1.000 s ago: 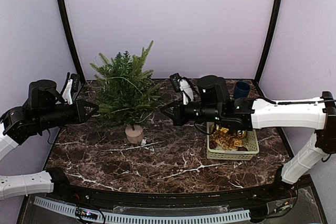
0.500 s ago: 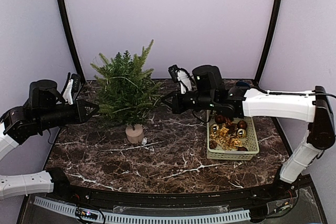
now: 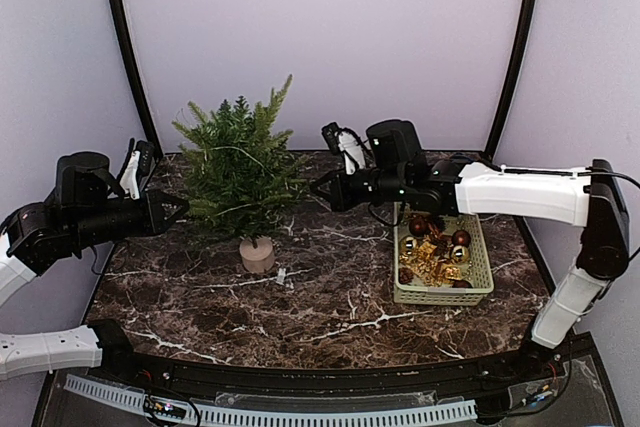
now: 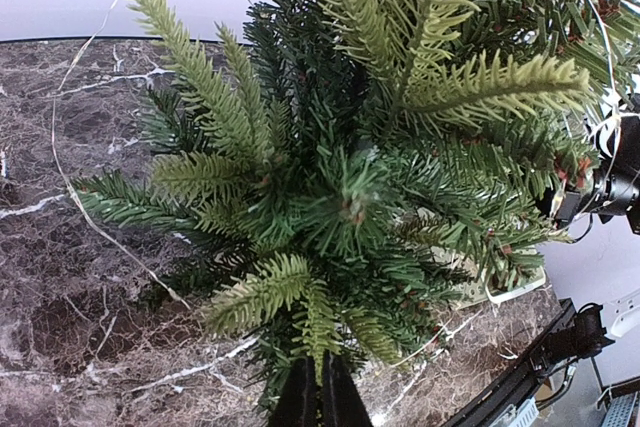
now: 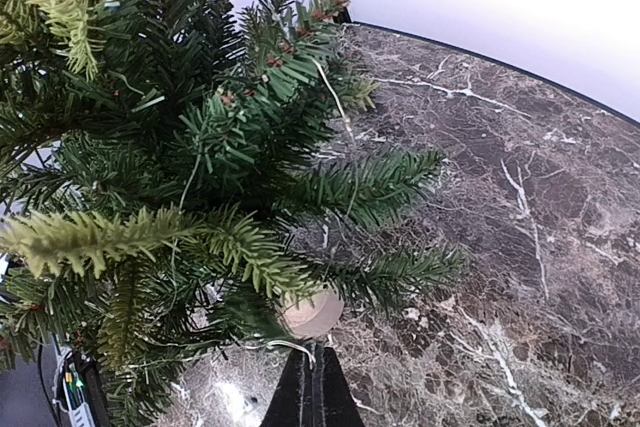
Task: Decorate the small christmas tree
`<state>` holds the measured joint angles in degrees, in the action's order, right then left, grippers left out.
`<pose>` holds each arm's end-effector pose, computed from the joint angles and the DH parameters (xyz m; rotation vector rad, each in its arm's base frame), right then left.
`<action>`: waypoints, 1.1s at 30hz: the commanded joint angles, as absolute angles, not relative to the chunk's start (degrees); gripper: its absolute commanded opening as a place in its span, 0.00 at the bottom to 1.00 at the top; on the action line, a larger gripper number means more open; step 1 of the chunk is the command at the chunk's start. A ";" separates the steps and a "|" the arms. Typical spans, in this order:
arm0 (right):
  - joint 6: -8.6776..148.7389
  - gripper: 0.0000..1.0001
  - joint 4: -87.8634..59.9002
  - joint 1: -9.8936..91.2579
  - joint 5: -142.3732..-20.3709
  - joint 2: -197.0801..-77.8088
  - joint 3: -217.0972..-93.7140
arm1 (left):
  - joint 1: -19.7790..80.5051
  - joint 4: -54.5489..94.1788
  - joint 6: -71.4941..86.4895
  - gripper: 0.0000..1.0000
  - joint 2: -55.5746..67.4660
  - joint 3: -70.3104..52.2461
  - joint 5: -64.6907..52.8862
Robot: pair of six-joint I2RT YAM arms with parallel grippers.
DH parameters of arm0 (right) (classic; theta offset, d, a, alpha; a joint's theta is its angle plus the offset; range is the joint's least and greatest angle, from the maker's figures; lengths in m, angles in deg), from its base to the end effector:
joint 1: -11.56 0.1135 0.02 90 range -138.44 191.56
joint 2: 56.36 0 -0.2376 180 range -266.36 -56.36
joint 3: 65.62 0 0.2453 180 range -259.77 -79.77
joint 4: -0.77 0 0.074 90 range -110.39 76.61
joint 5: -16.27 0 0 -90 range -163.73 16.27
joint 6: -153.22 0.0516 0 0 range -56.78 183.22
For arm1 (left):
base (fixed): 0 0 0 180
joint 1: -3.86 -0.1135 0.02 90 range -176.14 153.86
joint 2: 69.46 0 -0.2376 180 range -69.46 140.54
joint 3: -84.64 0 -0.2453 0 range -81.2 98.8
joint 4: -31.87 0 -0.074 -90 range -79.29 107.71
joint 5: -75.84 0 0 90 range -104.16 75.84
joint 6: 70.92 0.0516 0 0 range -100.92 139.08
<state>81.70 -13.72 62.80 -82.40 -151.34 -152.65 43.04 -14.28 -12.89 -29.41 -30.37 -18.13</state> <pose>0.2438 0.3161 0.2686 -0.6872 1.9642 0.9239 0.1399 -0.1094 0.3244 0.0790 2.0147 -0.7460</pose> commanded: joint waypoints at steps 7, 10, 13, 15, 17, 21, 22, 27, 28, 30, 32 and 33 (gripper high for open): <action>80.22 0.00 -11.99 61.35 -84.68 -153.25 -154.98 | 43.10 -15.32 -13.10 0.00 -30.25 -30.54 -19.34; 80.15 0.00 -11.38 61.22 -85.68 -153.91 -154.86 | 43.10 -15.33 -13.01 0.00 -30.22 -30.53 -19.30; 80.54 0.00 -10.54 61.13 -87.14 -155.12 -154.54 | 43.11 -15.11 -13.13 0.00 -30.10 -30.64 -19.22; 81.10 0.00 -9.45 61.13 -88.39 -155.67 -153.97 | 43.07 -15.00 -13.16 0.00 -30.02 -30.73 -19.04; 81.83 0.00 -7.88 61.13 -89.55 -156.07 -153.13 | 43.12 -14.92 -13.09 0.00 -30.00 -30.73 -19.00; 83.46 0.00 -4.66 61.21 -91.91 -156.66 -151.75 | 43.10 -14.82 -12.94 0.00 -29.80 -30.67 -18.87; 83.82 0.00 -3.82 61.21 -92.33 -156.86 -151.56 | 43.09 -14.75 -12.93 0.00 -29.71 -30.66 -18.85; 85.26 0.00 -0.81 61.21 -94.73 -158.05 -150.88 | 43.07 -14.34 -13.00 0.00 -29.56 -30.74 -18.64; 85.46 0.00 -0.41 61.21 -95.00 -158.33 -150.88 | 43.09 -14.25 -13.05 0.00 -29.60 -30.75 -18.65; 85.79 0.00 0.17 61.27 -95.63 -158.78 -150.87 | 43.07 -14.15 -13.09 0.00 -29.61 -30.77 -18.65; 86.04 0.00 0.67 61.30 -96.06 -158.97 -150.67 | 43.13 -14.04 -13.03 0.00 -29.56 -30.71 -18.60; 86.18 0.00 0.98 61.30 -96.22 -159.02 -150.50 | 43.10 -14.03 -13.06 0.00 -29.56 -30.68 -18.62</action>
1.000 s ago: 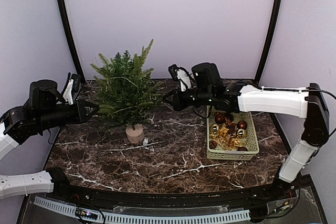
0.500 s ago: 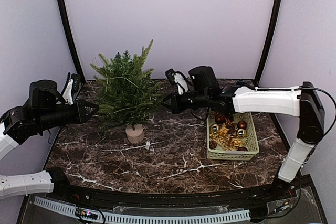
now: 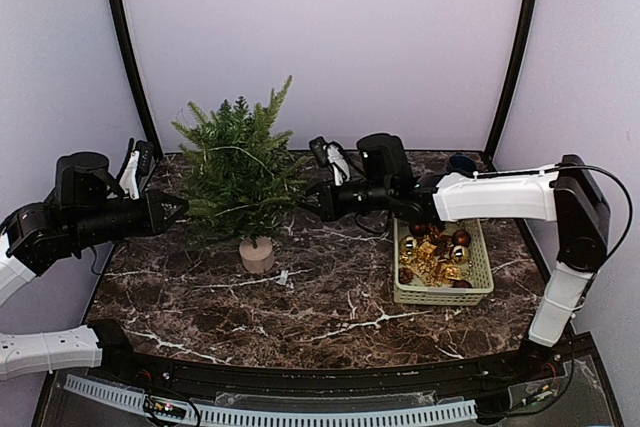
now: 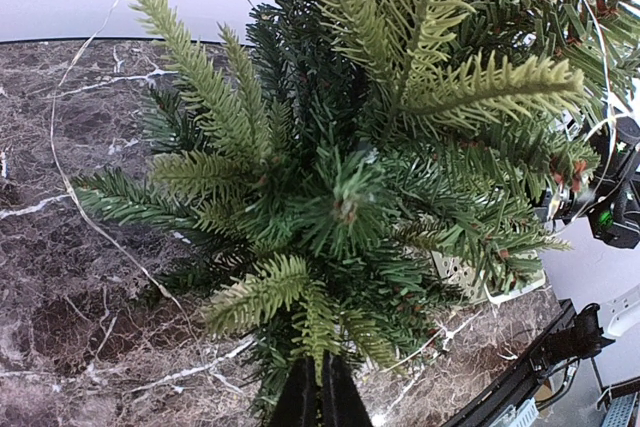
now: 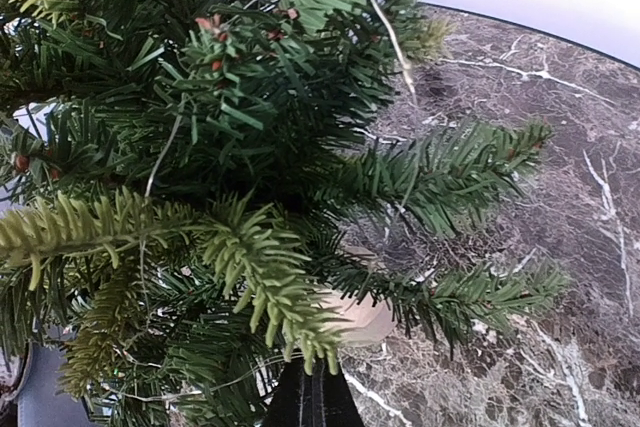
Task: Decorate the small christmas tree
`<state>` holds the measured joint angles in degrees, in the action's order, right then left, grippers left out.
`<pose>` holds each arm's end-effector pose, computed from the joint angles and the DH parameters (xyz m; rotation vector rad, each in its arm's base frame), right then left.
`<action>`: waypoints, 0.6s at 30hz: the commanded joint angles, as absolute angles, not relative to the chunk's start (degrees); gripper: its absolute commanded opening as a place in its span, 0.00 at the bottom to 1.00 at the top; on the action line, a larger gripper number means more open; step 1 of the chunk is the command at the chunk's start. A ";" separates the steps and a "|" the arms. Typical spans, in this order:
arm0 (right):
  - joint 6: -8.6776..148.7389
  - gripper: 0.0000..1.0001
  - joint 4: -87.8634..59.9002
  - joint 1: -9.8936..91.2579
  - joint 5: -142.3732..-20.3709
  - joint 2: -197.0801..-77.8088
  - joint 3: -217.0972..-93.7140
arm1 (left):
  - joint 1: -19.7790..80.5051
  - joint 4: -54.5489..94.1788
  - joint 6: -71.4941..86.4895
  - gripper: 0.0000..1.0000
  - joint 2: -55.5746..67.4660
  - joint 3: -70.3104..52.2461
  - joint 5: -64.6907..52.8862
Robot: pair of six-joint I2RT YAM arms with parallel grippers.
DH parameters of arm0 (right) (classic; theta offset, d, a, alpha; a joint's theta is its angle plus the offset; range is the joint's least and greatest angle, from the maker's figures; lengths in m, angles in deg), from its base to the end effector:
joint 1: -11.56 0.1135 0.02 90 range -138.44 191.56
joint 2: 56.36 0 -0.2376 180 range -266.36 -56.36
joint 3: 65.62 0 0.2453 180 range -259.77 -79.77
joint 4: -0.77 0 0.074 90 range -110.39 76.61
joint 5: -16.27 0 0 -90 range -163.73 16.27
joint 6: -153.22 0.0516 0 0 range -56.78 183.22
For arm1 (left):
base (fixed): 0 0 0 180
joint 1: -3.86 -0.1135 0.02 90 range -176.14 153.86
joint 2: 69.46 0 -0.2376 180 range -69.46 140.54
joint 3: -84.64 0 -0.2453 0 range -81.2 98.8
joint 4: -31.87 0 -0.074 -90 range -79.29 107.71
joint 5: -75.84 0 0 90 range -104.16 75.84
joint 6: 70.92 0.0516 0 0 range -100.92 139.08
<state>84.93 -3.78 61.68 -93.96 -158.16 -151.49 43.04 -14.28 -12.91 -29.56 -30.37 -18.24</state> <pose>0.2551 0.3331 0.2359 -0.7583 1.9486 1.1445 0.1395 -0.1090 0.3248 0.0771 2.0118 -0.7457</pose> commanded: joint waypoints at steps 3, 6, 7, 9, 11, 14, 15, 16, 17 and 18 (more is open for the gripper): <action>86.34 0.00 1.59 61.30 -96.12 -158.33 -149.45 | 43.08 -14.10 -13.05 0.00 -29.65 -30.62 -18.65; 86.59 0.02 1.86 61.30 -94.87 -156.63 -147.93 | 43.11 -14.10 -13.15 0.02 -29.98 -30.46 -18.87; 86.64 0.06 1.84 61.30 -94.08 -155.97 -147.36 | 43.09 -14.11 -13.17 0.06 -30.08 -30.43 -19.12; 86.47 0.13 1.61 61.21 -92.36 -154.33 -146.14 | 43.13 -14.04 -13.11 0.19 -30.53 -30.20 -19.55; 86.23 0.19 1.03 61.21 -90.91 -152.97 -144.81 | 43.09 -14.06 -12.90 0.30 -31.05 -29.97 -19.91; 85.91 0.28 -0.03 61.17 -89.32 -151.16 -143.27 | 43.10 -14.69 -12.36 0.45 -31.80 -29.23 -20.69; 85.82 0.33 -0.33 61.18 -88.80 -150.59 -142.71 | 43.08 -14.88 -12.16 0.47 -32.01 -28.66 -20.81; 85.79 0.37 -0.54 61.16 -88.36 -149.99 -142.11 | 43.13 -15.38 -11.82 0.52 -32.10 -28.39 -21.14; 85.82 0.42 -0.71 61.05 -87.99 -149.44 -141.55 | 43.14 -15.53 -11.62 0.54 -32.22 -27.77 -21.30; 85.75 0.47 -0.78 61.04 -87.59 -148.84 -140.99 | 43.08 -16.00 -11.19 0.57 -32.21 -27.50 -21.57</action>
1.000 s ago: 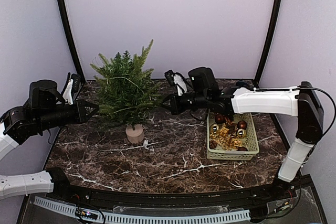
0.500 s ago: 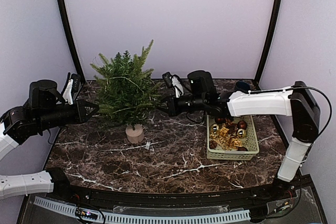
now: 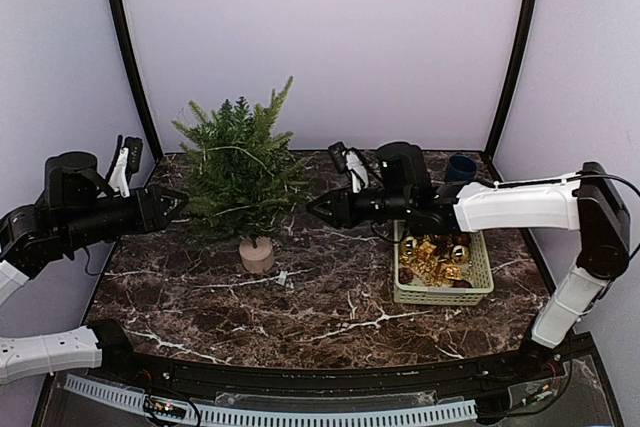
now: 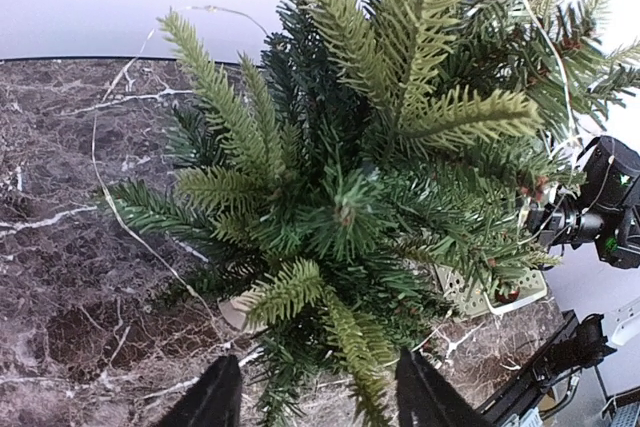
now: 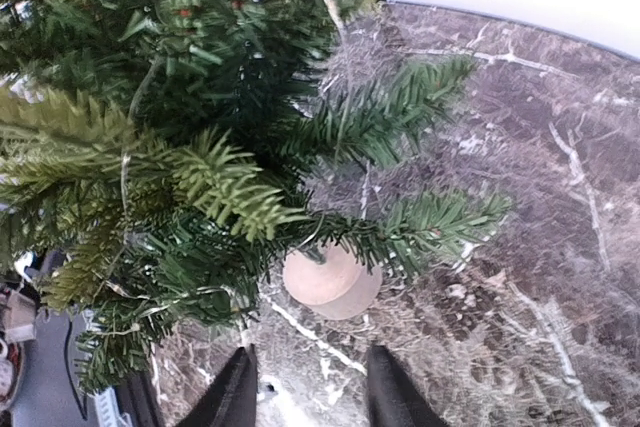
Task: Decorate the small christmas tree
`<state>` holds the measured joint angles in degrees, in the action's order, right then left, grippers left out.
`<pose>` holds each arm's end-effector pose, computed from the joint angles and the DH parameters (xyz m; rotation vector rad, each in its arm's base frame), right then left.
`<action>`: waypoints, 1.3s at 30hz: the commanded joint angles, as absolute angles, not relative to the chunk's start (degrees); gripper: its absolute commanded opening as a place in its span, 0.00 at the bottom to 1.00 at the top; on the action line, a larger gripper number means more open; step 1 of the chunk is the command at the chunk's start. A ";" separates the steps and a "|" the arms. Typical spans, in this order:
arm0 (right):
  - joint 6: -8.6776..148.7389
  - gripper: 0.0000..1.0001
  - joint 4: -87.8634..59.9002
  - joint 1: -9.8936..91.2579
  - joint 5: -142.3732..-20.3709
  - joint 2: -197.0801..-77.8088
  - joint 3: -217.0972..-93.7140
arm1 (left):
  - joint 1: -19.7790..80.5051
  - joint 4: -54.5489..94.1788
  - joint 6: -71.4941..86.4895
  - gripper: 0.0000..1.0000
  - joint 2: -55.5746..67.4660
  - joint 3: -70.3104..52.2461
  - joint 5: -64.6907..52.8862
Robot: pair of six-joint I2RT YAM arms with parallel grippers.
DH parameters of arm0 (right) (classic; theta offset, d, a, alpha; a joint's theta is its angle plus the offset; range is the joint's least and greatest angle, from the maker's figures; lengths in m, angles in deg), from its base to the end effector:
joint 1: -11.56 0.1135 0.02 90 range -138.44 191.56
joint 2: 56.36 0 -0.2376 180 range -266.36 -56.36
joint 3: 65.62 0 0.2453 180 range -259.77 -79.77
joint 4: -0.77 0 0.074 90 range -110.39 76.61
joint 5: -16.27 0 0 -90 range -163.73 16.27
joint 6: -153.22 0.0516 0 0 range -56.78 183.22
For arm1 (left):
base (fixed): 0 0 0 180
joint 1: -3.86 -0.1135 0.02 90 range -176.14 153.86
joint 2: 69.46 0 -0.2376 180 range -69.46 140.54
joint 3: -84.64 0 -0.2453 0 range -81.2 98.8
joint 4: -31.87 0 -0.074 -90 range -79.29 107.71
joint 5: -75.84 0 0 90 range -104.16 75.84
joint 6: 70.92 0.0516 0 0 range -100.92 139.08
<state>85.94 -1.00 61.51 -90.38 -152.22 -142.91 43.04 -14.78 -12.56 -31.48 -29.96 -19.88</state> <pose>0.2413 0.3100 0.2288 -0.6919 1.9615 1.0970 0.1341 -0.1027 0.3314 0.0599 1.9739 -0.7319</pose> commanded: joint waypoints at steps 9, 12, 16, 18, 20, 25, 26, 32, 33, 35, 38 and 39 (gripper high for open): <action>85.60 0.73 -2.96 60.31 -82.59 -140.98 -135.55 | 43.00 -20.71 -7.18 0.78 -29.44 -22.54 -26.03; 85.41 0.77 -5.83 59.87 -80.13 -136.48 -134.30 | 42.62 -21.71 -5.11 0.83 -28.19 -19.53 -29.26; 86.82 0.80 -14.12 58.68 -74.39 -129.68 -133.20 | 39.13 -21.70 -2.11 0.85 -27.23 -18.32 -28.61; 88.12 0.80 -19.15 57.63 -71.52 -126.64 -132.76 | 34.36 -20.82 -0.87 0.86 -26.78 -18.88 -23.69; 89.65 0.80 -24.27 56.12 -69.17 -124.23 -132.38 | 28.74 -19.27 -0.24 0.86 -26.22 -20.15 -17.48; 94.68 0.80 -35.36 50.69 -65.57 -118.99 -130.64 | 21.90 -16.09 2.35 0.86 -24.73 -21.53 -14.33; 95.72 0.80 -36.68 49.34 -65.53 -118.08 -129.63 | 21.05 -15.71 2.76 0.86 -24.31 -21.99 -14.29; 101.93 0.72 -40.05 41.64 -67.13 -116.14 -121.84 | 9.90 -8.09 4.95 0.86 -24.33 -28.96 -11.42; 102.72 0.71 -39.39 41.28 -67.86 -116.13 -120.54 | 9.34 -6.92 5.81 0.86 -24.79 -31.05 -12.09; 104.43 0.69 -37.67 41.09 -68.71 -116.39 -118.55 | 8.70 -3.87 7.16 0.86 -26.14 -33.99 -13.14; 107.13 0.64 -35.09 40.96 -67.44 -117.34 -116.28 | 8.60 -0.24 8.66 0.85 -28.61 -37.61 -14.32; 108.00 0.62 -34.30 40.92 -66.53 -117.76 -115.72 | 8.65 0.43 9.29 0.85 -29.67 -39.45 -14.95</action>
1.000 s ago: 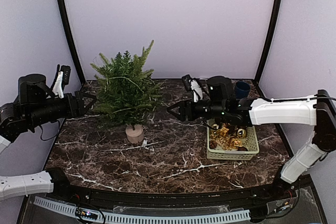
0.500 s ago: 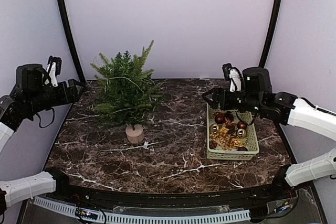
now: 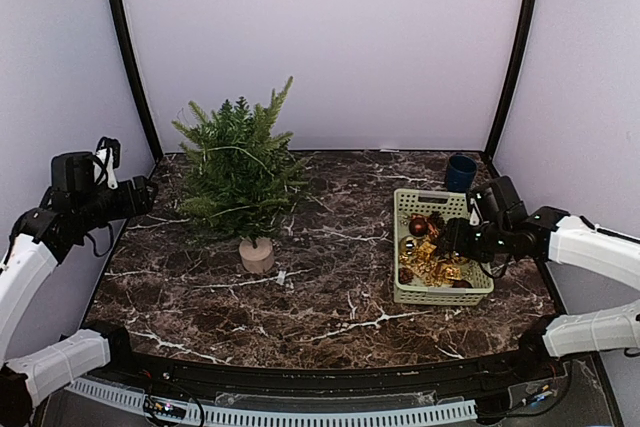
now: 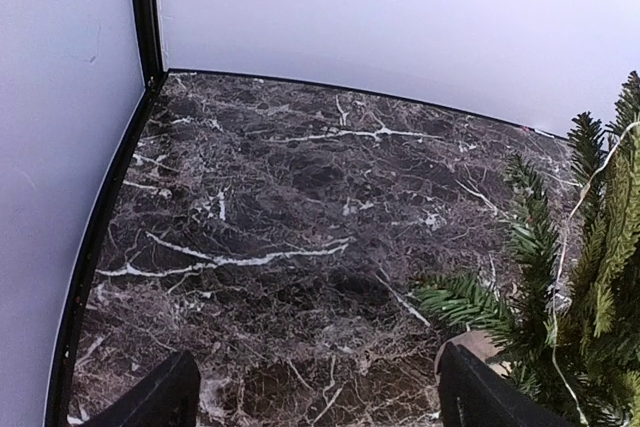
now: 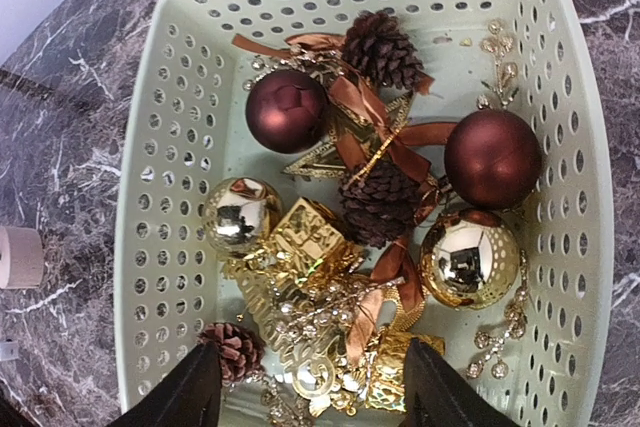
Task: Decorate the small christmas tree
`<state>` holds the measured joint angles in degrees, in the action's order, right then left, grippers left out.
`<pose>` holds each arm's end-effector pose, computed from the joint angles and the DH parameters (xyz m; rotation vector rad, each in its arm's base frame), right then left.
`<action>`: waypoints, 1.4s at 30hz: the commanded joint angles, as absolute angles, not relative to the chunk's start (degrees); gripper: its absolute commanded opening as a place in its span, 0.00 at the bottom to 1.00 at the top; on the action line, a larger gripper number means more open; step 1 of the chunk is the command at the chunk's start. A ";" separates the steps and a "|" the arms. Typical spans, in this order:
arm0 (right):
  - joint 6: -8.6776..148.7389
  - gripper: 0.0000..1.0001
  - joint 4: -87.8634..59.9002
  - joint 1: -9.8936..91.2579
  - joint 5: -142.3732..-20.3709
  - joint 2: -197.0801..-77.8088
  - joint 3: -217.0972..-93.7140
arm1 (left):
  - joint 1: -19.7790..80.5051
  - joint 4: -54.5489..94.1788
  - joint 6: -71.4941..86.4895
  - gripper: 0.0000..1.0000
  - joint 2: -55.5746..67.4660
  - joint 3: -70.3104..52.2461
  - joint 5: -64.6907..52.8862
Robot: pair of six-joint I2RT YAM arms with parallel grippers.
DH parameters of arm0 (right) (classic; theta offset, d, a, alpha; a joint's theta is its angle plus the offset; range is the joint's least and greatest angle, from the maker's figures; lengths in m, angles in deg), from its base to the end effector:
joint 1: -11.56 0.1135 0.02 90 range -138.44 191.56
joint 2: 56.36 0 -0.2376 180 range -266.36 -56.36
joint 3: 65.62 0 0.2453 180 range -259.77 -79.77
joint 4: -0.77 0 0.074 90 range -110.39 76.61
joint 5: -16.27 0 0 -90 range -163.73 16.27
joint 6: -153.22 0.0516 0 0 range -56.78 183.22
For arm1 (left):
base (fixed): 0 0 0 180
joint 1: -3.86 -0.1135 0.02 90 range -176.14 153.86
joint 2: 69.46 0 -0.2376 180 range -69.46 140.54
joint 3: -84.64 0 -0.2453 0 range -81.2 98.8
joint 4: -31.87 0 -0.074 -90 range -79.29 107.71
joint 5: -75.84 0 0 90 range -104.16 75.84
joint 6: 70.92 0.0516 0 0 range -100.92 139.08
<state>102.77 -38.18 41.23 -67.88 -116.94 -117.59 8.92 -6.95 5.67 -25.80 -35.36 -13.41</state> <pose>0.2028 0.1095 0.1912 0.2585 2.4283 0.4358 0.1987 -0.0183 0.2985 -0.1348 1.9652 -0.2240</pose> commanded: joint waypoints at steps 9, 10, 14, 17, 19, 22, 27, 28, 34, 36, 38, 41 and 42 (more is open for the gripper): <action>112.07 0.41 -22.40 39.86 -68.39 -124.77 -113.70 | 8.57 4.38 12.92 0.83 -32.41 -45.32 -11.26; 112.50 0.39 -21.26 39.86 -68.91 -126.03 -113.70 | 8.60 4.45 12.88 0.83 -32.27 -45.29 -11.39; 113.43 0.36 -19.21 39.86 -68.16 -129.39 -113.63 | 8.61 4.22 12.83 0.82 -32.05 -45.17 -10.30; 113.57 0.35 -17.12 39.62 -68.25 -131.04 -113.26 | 8.61 4.45 12.89 0.81 -31.98 -45.24 -9.79; 113.74 0.33 -15.80 39.50 -68.90 -132.57 -113.55 | 8.61 4.52 12.96 0.81 -31.83 -45.21 -9.39; 114.03 0.28 -13.88 39.50 -70.07 -135.25 -114.26 | 8.61 4.34 13.04 0.81 -31.45 -45.06 -8.78; 114.86 0.20 -13.80 39.50 -70.36 -138.29 -115.20 | 8.63 4.08 13.31 0.81 -31.06 -44.90 -8.56; 114.96 0.18 -13.68 39.50 -70.33 -138.62 -115.13 | 8.62 4.11 13.33 0.81 -31.06 -44.90 -8.65; 115.83 0.00 -14.44 39.50 -68.92 -138.09 -115.09 | 8.57 4.09 13.35 0.80 -31.05 -44.97 -8.95; 115.95 0.00 -15.76 39.50 -67.37 -136.12 -115.27 | 8.60 4.01 13.27 0.80 -31.17 -44.99 -8.89; 115.68 0.00 -17.67 39.50 -65.44 -133.00 -115.64 | 8.61 4.00 13.27 0.80 -31.34 -44.99 -8.86; 114.24 0.00 -21.37 39.50 -62.25 -127.75 -116.57 | 8.63 4.45 13.63 0.80 -31.55 -45.14 -7.04; 113.43 0.00 -22.40 39.50 -61.69 -125.71 -116.80 | 8.62 4.62 13.76 0.80 -31.62 -45.20 -6.38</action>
<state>115.36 -18.23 39.63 -66.73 -132.48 -114.58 8.88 2.95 12.71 -30.92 -44.89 -8.84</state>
